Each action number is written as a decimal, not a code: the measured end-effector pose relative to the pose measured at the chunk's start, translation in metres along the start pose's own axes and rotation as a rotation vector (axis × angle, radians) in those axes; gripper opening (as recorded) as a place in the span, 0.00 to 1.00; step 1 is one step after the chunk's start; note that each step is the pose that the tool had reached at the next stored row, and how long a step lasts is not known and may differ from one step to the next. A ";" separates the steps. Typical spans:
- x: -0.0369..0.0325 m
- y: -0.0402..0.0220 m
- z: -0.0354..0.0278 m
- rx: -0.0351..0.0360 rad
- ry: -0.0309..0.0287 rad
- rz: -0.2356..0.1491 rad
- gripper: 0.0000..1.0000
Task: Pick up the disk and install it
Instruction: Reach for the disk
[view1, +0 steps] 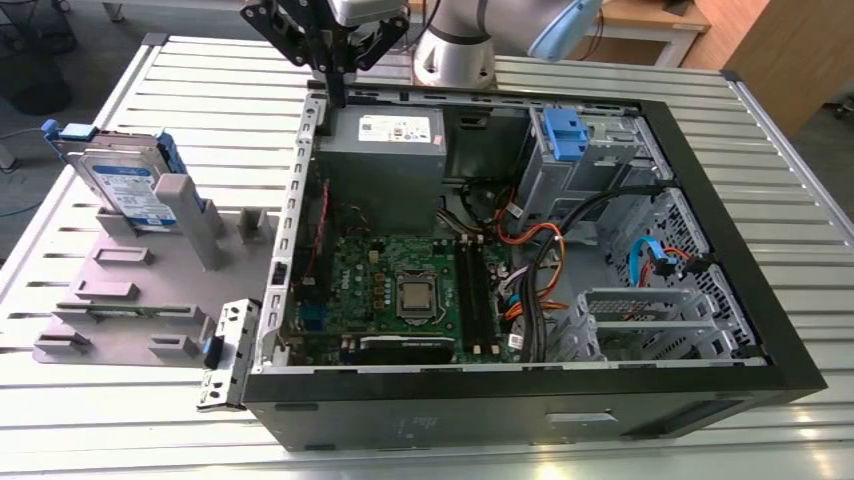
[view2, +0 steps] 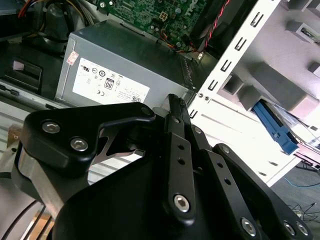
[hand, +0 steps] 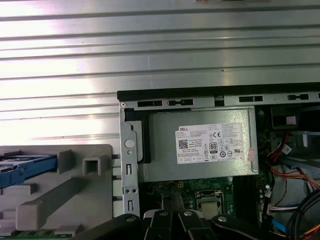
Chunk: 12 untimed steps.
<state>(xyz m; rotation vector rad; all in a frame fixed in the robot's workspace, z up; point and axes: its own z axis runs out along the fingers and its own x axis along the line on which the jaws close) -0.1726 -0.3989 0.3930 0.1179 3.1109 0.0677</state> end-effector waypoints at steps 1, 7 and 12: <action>0.0011 -0.0001 0.0000 0.0000 0.0000 0.000 0.11; 0.0077 -0.0006 -0.0001 0.0000 0.0000 0.000 0.11; 0.0126 -0.0010 -0.0001 0.0000 -0.0001 0.000 0.11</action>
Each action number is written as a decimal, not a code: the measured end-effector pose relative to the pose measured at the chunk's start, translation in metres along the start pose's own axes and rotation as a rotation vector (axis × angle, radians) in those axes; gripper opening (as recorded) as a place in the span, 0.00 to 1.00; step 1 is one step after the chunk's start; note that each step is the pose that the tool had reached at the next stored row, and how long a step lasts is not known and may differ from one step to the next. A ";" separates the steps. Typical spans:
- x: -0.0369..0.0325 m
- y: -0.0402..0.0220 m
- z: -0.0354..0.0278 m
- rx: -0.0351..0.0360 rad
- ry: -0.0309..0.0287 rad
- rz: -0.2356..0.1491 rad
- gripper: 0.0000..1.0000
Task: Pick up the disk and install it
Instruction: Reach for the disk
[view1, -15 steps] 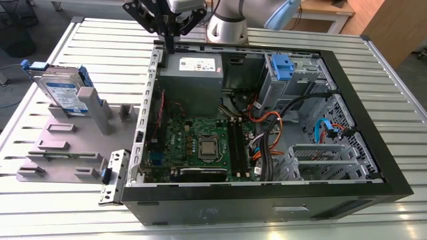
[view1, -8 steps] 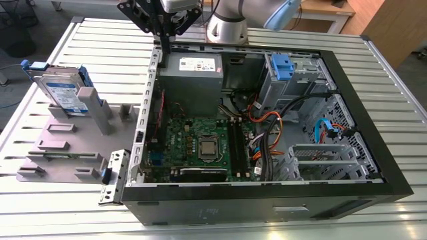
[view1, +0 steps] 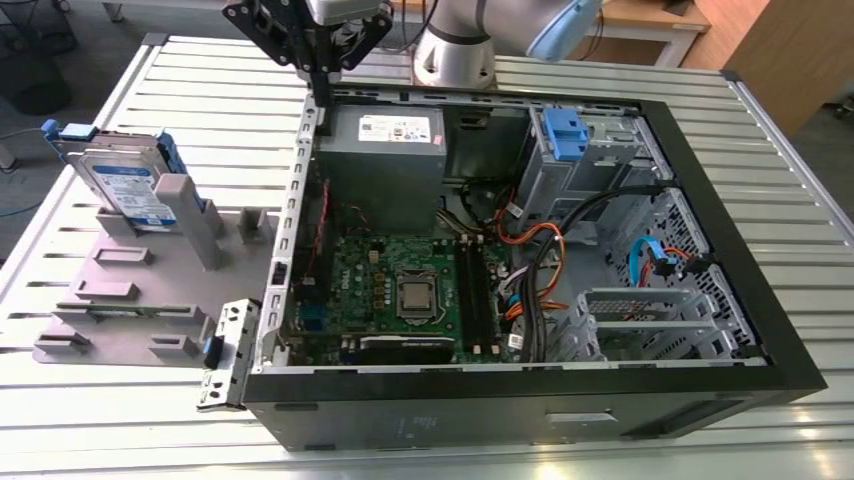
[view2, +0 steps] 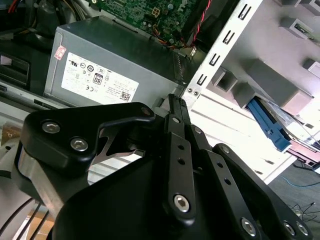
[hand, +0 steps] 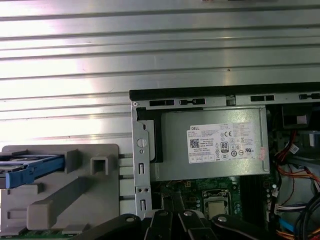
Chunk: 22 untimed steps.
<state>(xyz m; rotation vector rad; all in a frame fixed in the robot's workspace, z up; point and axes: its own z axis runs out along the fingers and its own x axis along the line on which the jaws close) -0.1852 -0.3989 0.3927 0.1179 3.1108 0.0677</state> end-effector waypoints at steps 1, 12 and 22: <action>0.0005 0.0000 0.0000 -0.0001 0.0000 0.000 0.11; 0.0055 -0.0004 -0.0001 0.0000 0.0000 0.000 0.11; 0.0140 -0.0010 -0.0003 0.0000 0.0000 0.000 0.11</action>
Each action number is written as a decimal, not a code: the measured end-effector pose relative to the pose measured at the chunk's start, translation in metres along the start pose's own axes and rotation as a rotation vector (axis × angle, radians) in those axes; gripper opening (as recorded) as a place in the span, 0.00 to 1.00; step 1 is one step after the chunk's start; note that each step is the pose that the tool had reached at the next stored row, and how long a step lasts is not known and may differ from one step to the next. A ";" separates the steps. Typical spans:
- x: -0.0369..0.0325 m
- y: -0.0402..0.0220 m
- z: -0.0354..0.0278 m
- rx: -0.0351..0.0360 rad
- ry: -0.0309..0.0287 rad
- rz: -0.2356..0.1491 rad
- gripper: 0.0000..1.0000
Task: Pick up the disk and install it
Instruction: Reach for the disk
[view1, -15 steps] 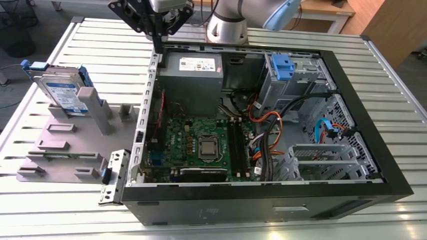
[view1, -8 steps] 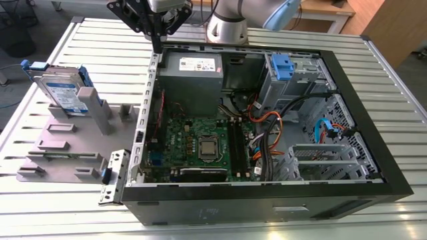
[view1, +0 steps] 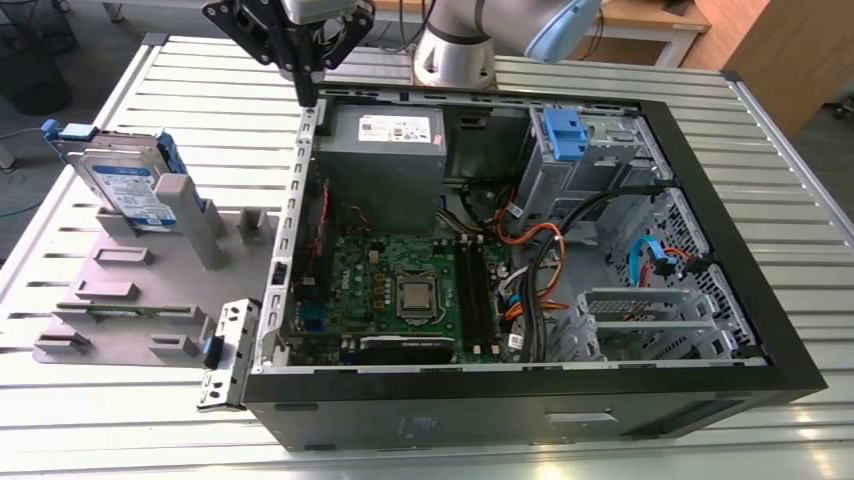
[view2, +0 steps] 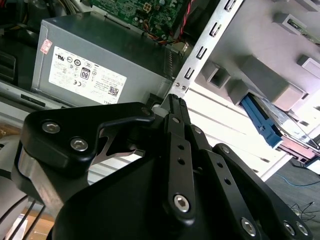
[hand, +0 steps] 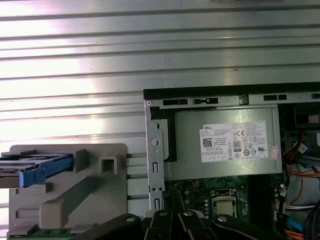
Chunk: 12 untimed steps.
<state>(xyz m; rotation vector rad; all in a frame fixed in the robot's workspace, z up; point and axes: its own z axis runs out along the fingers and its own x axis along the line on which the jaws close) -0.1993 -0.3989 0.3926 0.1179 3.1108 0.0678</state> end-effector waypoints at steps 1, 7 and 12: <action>0.0003 0.0000 0.0000 0.0001 0.0000 0.000 0.11; 0.0018 -0.0001 -0.0001 0.0001 0.0000 0.000 0.11; 0.0018 -0.0001 -0.0001 0.0001 0.0000 0.000 0.11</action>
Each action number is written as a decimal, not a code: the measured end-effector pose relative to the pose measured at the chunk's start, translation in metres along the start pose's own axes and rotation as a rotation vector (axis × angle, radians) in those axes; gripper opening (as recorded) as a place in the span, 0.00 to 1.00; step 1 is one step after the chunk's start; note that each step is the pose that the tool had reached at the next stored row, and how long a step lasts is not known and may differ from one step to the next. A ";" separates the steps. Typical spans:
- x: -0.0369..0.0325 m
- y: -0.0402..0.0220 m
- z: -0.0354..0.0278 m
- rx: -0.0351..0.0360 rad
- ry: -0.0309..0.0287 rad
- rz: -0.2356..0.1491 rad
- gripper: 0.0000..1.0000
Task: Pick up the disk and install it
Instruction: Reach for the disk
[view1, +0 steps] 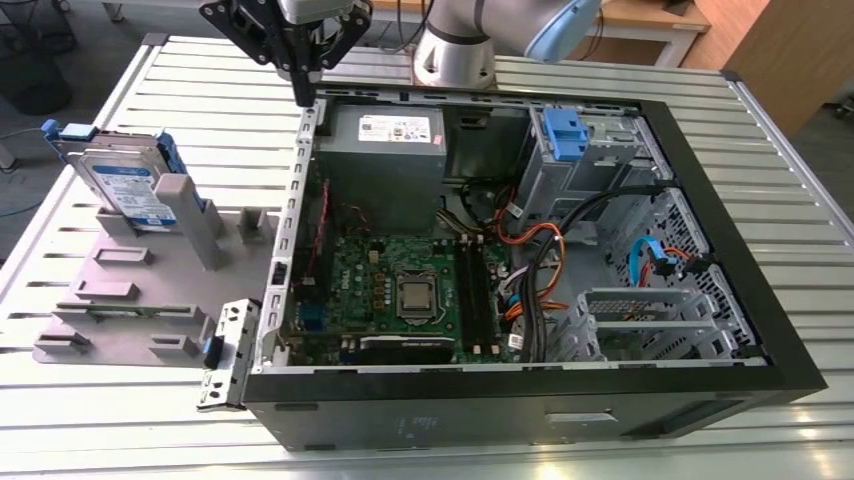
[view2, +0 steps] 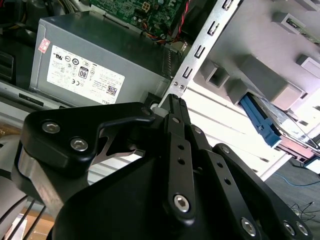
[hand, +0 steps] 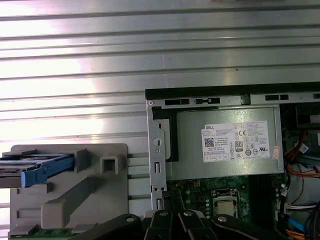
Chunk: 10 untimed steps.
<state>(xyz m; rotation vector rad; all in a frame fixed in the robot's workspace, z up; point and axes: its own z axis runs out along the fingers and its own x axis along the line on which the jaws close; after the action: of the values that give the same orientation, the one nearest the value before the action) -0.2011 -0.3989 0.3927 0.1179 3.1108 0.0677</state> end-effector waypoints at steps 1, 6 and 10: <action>0.0001 0.0000 0.0000 0.0000 0.0000 0.000 0.11; 0.0038 -0.0003 0.0003 0.0000 0.0000 0.000 0.11; 0.0099 -0.0008 0.0007 0.0000 0.0000 0.000 0.11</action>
<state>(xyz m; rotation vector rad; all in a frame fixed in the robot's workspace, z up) -0.2110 -0.3989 0.3917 0.1180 3.1108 0.0677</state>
